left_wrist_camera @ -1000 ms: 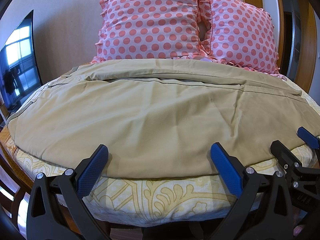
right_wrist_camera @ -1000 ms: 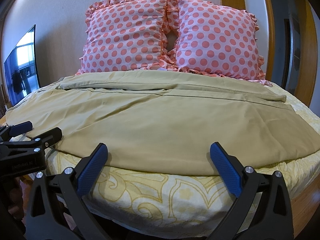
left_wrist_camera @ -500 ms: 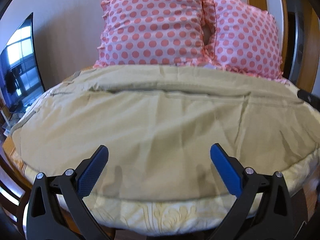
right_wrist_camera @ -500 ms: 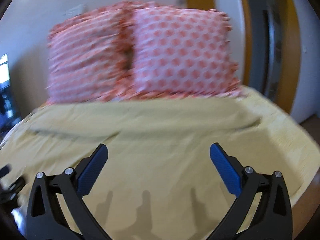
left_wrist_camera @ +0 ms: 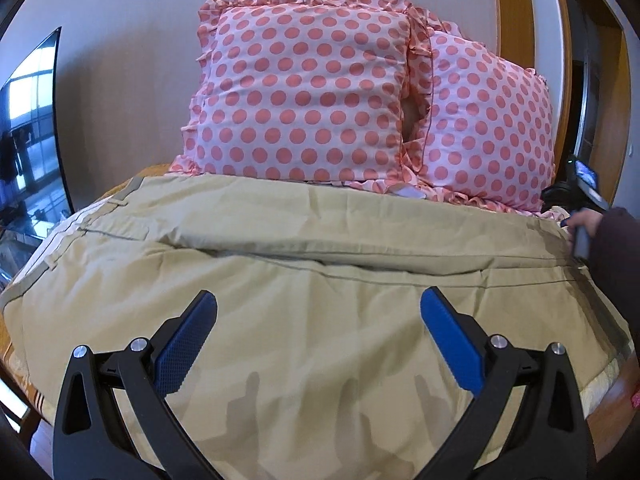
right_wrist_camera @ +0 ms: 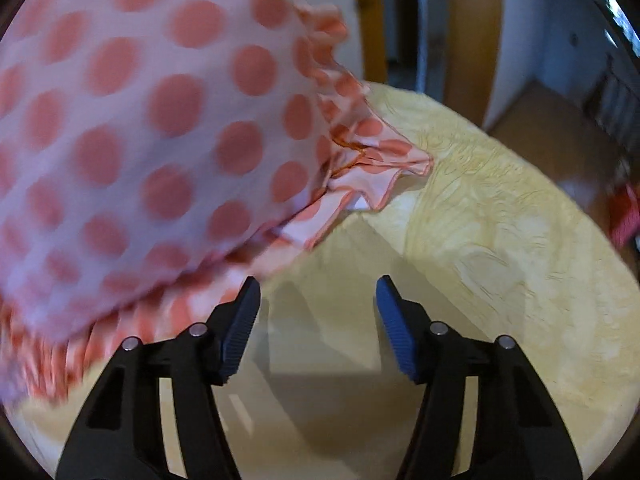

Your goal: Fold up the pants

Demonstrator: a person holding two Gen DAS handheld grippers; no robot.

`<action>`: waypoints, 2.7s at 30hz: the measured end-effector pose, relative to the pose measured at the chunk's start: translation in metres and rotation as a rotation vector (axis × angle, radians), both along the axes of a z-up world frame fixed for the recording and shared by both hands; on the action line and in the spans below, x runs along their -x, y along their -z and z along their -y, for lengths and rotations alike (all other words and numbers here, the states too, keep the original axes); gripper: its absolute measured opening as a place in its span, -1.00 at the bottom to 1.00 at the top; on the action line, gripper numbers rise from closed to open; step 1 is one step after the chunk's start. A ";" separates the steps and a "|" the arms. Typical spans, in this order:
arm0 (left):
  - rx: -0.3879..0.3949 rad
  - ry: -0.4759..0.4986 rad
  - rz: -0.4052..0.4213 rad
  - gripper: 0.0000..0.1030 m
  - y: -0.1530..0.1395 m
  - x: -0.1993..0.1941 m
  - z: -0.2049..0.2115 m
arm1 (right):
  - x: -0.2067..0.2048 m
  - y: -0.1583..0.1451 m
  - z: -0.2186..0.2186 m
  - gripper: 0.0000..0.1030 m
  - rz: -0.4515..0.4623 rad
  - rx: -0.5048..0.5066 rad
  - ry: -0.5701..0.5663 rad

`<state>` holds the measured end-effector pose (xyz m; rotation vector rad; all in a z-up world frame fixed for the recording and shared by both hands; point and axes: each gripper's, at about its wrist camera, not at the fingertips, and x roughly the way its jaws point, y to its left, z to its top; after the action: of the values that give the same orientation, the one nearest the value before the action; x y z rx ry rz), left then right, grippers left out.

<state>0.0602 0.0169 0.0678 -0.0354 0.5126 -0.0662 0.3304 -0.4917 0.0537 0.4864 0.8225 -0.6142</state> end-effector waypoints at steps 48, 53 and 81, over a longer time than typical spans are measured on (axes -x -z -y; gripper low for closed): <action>0.378 -0.075 -0.142 0.97 -0.034 -0.132 -0.113 | 0.330 0.032 0.003 -0.98 0.748 -0.555 -0.141; 0.363 -0.160 -0.302 0.97 -0.014 -0.196 -0.115 | 0.353 0.022 0.008 -0.98 0.786 -0.526 -0.150; 0.504 -0.200 -0.235 -0.51 0.002 -0.046 -0.216 | 0.363 0.049 0.015 -0.97 0.612 -0.458 -0.131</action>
<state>0.1057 0.2324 0.0655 -0.5919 0.7142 0.0068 -0.0327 -0.5071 0.0045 0.9716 0.3951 -0.1252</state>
